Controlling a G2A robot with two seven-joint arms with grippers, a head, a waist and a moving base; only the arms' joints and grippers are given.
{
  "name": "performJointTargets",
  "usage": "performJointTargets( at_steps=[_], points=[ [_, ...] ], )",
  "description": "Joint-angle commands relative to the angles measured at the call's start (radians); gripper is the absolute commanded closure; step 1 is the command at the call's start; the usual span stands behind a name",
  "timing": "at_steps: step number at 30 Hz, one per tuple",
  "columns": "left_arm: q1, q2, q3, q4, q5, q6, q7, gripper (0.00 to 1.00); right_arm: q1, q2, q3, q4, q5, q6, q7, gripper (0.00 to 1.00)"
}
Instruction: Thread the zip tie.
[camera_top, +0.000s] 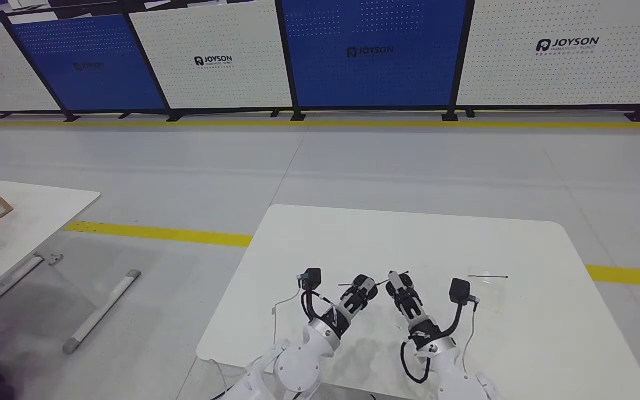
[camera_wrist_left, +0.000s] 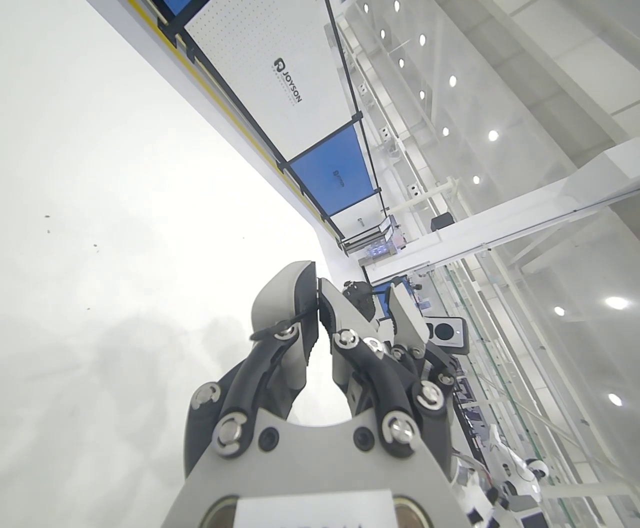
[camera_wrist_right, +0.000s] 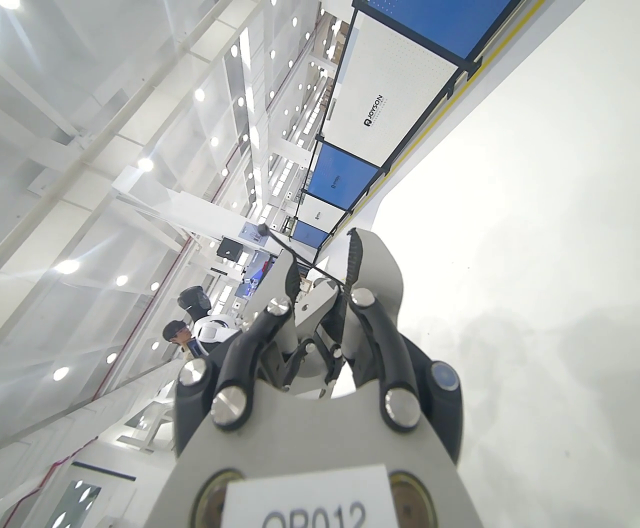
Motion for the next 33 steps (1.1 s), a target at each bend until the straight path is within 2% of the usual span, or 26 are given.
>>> performJointTargets(
  at_steps=[1,6,8,17,27,30,31,32,33],
  points=[
    [-0.001,0.000,0.002,0.003,0.002,0.002,-0.001,1.00,0.000,0.000,0.000,-0.001,-0.003,0.002,0.000,0.77],
    [-0.004,-0.001,0.004,0.006,0.005,0.004,-0.003,1.00,0.000,-0.002,-0.002,0.001,-0.008,0.005,-0.006,0.83],
    [-0.004,-0.002,0.003,0.006,0.005,0.004,-0.002,1.00,0.000,-0.003,-0.002,0.001,-0.009,0.005,-0.009,1.00],
    [0.000,-0.003,-0.001,0.002,-0.004,-0.005,0.004,1.00,-0.003,-0.004,0.000,0.004,-0.008,-0.002,-0.012,1.00],
    [0.016,0.001,-0.004,-0.015,0.012,-0.035,-0.015,1.00,0.002,-0.007,-0.007,0.006,-0.017,0.009,0.007,1.00],
    [0.017,0.001,-0.007,-0.015,0.014,-0.028,-0.014,1.00,0.003,-0.007,-0.004,0.007,-0.009,0.007,0.015,1.00],
    [0.015,0.001,-0.007,-0.013,0.012,-0.023,-0.013,1.00,0.002,-0.007,-0.003,0.006,-0.005,0.003,0.018,0.63],
    [0.012,0.000,-0.007,-0.011,0.010,-0.018,-0.012,1.00,0.001,-0.006,0.000,0.006,-0.002,-0.004,0.020,0.39],
    [0.010,-0.001,-0.007,-0.008,0.009,-0.015,-0.011,1.00,-0.001,-0.006,0.002,0.005,-0.003,-0.009,0.020,0.08]
  ],
)
